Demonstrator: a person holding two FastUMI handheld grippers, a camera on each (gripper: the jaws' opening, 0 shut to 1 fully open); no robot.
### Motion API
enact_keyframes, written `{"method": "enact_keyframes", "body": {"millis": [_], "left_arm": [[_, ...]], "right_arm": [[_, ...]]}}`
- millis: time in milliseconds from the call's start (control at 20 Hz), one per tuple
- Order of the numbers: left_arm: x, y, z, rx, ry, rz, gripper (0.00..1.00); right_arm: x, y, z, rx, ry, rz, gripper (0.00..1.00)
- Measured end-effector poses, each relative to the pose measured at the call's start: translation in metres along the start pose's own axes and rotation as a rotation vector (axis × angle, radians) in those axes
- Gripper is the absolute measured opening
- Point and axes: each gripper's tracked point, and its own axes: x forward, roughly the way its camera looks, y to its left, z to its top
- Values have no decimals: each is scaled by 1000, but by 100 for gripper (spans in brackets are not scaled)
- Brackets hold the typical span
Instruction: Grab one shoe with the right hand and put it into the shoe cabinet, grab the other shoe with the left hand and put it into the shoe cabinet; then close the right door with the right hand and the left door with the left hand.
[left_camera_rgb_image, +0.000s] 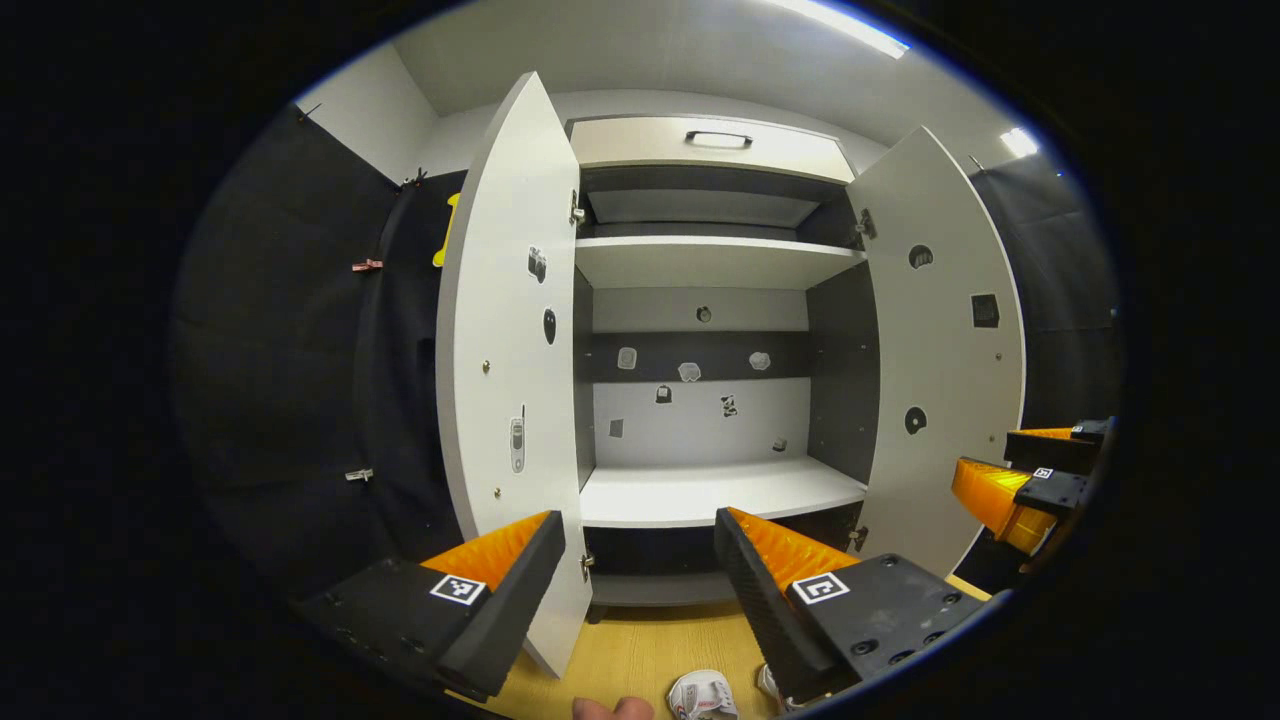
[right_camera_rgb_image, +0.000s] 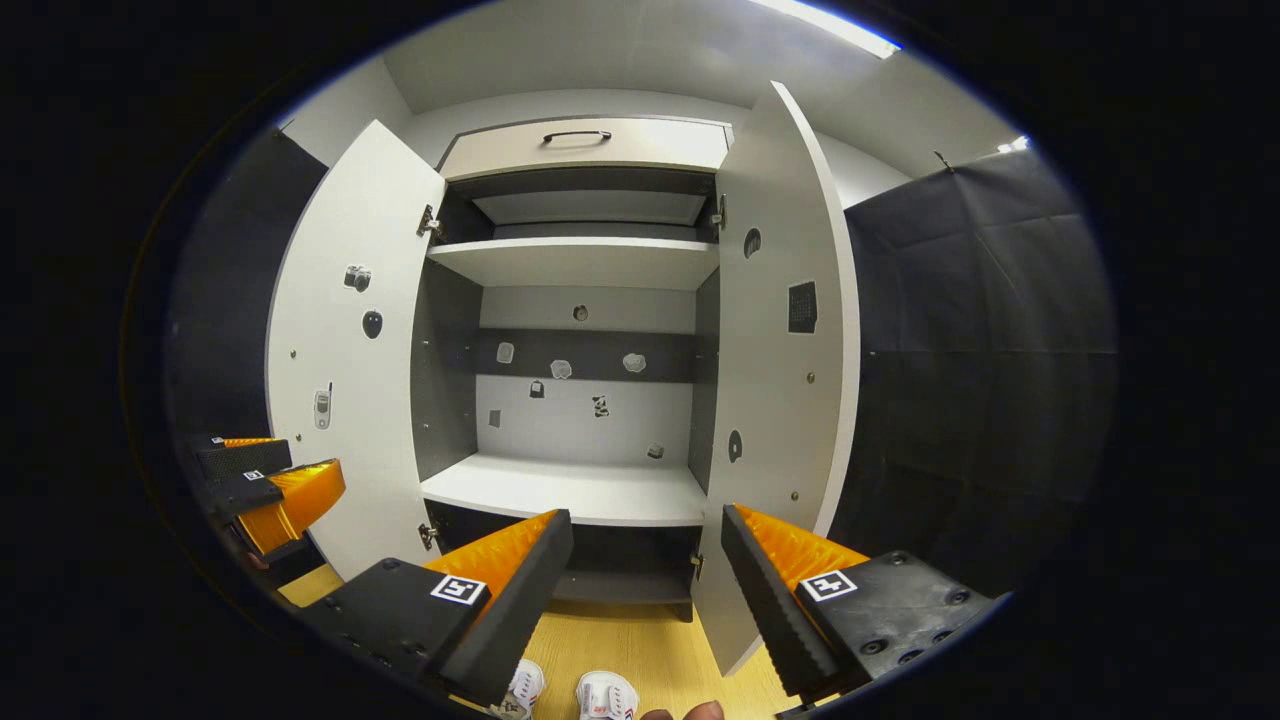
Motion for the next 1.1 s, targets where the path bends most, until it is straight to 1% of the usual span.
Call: {"method": "enact_keyframes", "body": {"millis": [200, 350, 500, 650, 750, 1000, 1100], "left_arm": [[1, 4, -3, 8, -7, 11, 95], [2, 7, -10, 3, -8, 16, 95], [1, 10, -19, -4, -5, 21, 95], [1, 16, -29, 3, 8, 42, 95], [-1, 20, -36, 5, 21, 57, 95], [-10, 28, -50, 9, 40, 84, 95], [-14, 30, -54, 10, 42, 91, 95]], "right_arm": [[-5, 8, -22, 8, 57, 32, 98], [-14, 18, -58, 29, 133, 62, 98], [-30, 32, -111, 52, 235, 108, 98], [-50, 45, -169, 96, 356, 155, 98], [-62, 51, -205, 116, 422, 169, 98], [-86, 63, -298, 121, 585, 195, 100], [-93, 66, -329, 136, 632, 185, 99]]}}
